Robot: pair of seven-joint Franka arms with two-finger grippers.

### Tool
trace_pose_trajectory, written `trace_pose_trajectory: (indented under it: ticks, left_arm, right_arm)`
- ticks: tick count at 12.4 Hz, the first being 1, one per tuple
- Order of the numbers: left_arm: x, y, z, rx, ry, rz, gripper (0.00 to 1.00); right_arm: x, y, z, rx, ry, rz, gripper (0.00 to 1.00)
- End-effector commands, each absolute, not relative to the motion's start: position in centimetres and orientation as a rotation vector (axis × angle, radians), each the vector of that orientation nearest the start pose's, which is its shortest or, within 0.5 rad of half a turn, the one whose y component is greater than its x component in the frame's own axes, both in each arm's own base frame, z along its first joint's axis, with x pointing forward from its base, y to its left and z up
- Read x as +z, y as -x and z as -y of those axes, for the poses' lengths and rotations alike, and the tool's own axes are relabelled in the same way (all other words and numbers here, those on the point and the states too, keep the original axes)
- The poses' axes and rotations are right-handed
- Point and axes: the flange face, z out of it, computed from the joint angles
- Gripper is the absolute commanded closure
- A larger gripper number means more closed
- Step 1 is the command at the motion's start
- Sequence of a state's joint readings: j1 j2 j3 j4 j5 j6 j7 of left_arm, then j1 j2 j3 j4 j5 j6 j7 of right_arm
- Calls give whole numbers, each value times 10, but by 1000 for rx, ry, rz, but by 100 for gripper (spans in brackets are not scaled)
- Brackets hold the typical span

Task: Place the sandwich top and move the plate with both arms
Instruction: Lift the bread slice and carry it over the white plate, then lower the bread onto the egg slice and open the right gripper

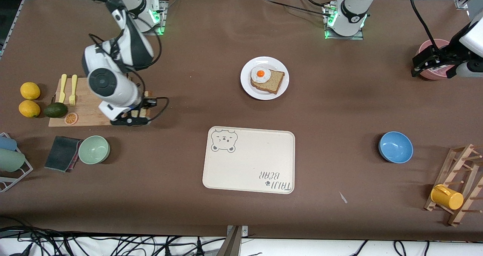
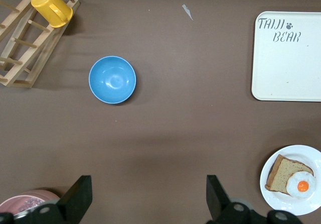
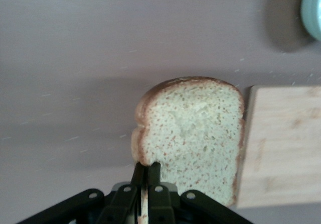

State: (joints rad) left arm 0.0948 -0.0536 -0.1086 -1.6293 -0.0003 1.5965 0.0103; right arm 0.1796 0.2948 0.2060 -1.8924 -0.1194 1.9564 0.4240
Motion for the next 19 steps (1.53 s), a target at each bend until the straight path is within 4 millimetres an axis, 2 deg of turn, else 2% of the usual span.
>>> trace_pose_trajectory:
  ticks: [1, 4, 5, 8, 10, 12, 13, 16, 18, 19]
  left_arm:
    - [634, -543, 9, -24, 3116, -45, 0]
    - [634, -543, 9, -24, 3117, -48, 0]
    - [634, -543, 8, -24, 3117, -43, 0]
    - [633, -543, 7, -21, 3117, -45, 0]
    - [633, -543, 7, -21, 3117, -45, 0]
    - [634, -543, 9, -21, 3117, -43, 0]
    - [633, -543, 9, -17, 3117, -43, 0]
    - [634, -543, 13, -19, 3119, -52, 0]
    - [634, -542, 13, -19, 3118, -52, 0]
    - [633, -543, 13, -17, 3119, -52, 0]
  right_arm:
    - [366, -544, -284, 290, 3271, -78, 100]
    - [375, -498, -387, 266, 3227, -253, 100]
    - [376, -482, -414, 263, 3217, -305, 100]
    - [371, -437, -470, 270, 3200, -369, 100]
    - [354, -405, -519, 288, 3148, -380, 100]
    - [348, -388, -567, 262, 3105, -405, 100]
    - [350, -389, -582, 257, 3081, -427, 100]
    - [346, -365, -627, 236, 3031, -452, 100]
    - [331, -358, -632, 236, 3044, -443, 100]
    - [321, -348, -638, 240, 3060, -420, 100]
